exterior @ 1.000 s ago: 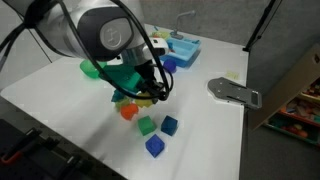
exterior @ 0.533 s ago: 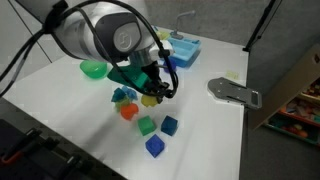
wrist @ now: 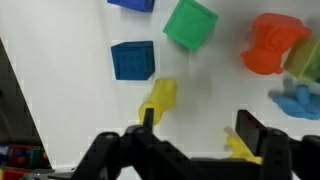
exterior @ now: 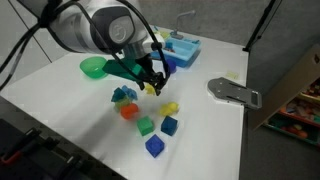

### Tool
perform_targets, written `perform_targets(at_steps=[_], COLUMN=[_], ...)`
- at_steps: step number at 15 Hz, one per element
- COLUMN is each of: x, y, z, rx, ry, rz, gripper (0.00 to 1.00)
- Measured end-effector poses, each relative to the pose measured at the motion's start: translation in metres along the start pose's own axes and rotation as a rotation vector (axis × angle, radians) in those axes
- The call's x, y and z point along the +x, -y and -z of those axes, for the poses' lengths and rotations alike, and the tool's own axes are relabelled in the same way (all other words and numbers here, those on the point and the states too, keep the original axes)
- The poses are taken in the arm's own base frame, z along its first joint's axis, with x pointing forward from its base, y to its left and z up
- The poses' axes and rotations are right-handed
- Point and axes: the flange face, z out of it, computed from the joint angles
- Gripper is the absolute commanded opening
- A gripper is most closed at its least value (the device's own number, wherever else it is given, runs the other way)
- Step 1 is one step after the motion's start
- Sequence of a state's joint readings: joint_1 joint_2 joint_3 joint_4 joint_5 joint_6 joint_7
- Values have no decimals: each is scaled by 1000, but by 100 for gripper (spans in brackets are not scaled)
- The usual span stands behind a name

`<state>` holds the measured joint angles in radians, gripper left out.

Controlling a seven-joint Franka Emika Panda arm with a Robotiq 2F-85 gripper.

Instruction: Remove the yellow object from the bowl

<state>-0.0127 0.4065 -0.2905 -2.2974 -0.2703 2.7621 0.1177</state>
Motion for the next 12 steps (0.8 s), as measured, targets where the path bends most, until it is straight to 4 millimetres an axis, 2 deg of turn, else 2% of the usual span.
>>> perform_targets(at_steps=[3, 8, 12], x=[8, 11, 3], y=[29, 77, 98], z=[33, 99, 150], rx=[52, 157, 191], ry=[-14, -11, 34], rz=[4, 0, 25], gripper=[100, 100, 100])
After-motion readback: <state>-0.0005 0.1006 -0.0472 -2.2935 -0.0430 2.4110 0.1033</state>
